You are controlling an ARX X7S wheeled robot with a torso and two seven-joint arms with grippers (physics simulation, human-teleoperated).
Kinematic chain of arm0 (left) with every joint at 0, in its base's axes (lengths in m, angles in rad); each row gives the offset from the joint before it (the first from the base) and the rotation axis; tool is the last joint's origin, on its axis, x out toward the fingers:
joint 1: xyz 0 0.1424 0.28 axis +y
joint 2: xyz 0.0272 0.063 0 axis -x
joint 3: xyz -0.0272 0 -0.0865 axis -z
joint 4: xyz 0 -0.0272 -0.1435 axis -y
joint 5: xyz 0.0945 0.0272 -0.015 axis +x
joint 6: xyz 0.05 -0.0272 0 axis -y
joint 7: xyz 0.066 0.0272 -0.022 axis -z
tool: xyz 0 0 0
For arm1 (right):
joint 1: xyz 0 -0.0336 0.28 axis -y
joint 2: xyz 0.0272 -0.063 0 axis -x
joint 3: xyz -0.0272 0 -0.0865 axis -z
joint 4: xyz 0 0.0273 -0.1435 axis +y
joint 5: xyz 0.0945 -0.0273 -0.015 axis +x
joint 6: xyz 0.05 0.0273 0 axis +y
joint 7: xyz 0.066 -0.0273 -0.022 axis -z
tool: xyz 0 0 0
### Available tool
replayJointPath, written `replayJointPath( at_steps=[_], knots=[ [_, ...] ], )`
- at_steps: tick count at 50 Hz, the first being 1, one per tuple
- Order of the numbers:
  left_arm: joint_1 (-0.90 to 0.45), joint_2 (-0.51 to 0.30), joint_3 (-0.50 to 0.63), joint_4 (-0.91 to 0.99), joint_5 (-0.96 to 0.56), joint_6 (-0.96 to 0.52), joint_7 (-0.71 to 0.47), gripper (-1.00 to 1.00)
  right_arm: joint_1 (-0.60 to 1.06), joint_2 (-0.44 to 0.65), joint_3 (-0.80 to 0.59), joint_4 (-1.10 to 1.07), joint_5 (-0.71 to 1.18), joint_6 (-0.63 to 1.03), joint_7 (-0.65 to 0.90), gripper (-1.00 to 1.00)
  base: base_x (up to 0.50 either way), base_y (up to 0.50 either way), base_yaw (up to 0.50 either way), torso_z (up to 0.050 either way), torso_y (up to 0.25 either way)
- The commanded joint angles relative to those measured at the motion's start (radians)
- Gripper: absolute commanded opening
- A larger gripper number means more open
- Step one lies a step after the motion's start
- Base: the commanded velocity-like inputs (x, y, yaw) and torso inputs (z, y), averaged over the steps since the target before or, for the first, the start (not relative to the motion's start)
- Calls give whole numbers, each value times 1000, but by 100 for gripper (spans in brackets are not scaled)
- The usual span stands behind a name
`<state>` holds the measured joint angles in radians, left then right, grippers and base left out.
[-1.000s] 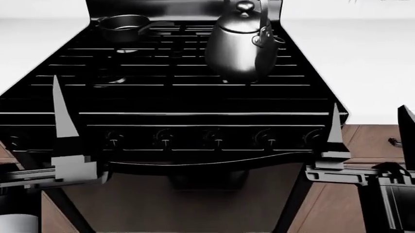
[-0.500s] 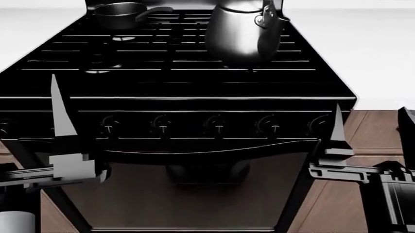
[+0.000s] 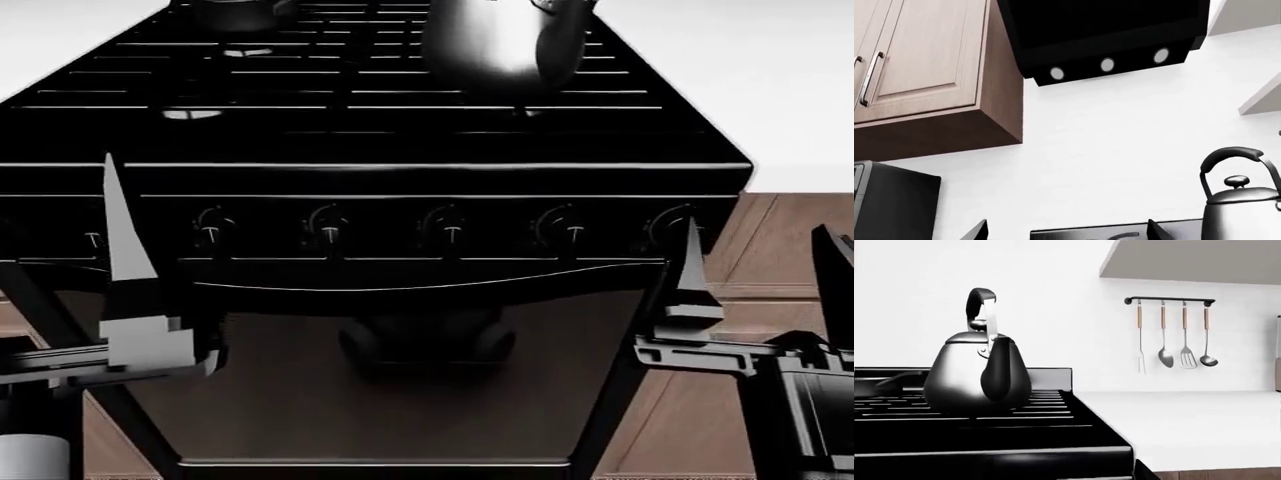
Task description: Pick the kettle from the counter and place it on a stove burner. Then turn the burner on.
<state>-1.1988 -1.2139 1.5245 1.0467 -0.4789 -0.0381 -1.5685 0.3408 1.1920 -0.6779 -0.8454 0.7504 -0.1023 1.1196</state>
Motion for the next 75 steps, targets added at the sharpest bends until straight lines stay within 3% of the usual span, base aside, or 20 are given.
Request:
replayJointPath(
  at_steps=[1, 11, 26, 46, 75],
  knots=[
    [9, 3, -10, 0, -5, 1, 1, 100, 9, 2, -3, 13, 46, 26, -8, 100, 0, 0, 0, -50, 0],
    [25, 17, -28, -8, -21, -6, 14, 100, 56, 0, -15, 59, 174, 95, -74, 100, 0, 0, 0, -50, 0],
    [59, 16, -46, -1, 32, -24, 10, 100, 194, -29, 16, 190, 346, 209, -126, 100, 0, 0, 0, 0, 0],
    [57, 13, -32, -3, 60, 10, 9, 100, 205, -86, 28, 364, 423, 158, -315, 100, 0, 0, 0, 0, 0],
    [82, 35, -57, -12, 58, -7, 35, 100, 264, -164, 20, 524, 457, 195, -413, 100, 0, 0, 0, 0, 0]
  ],
)
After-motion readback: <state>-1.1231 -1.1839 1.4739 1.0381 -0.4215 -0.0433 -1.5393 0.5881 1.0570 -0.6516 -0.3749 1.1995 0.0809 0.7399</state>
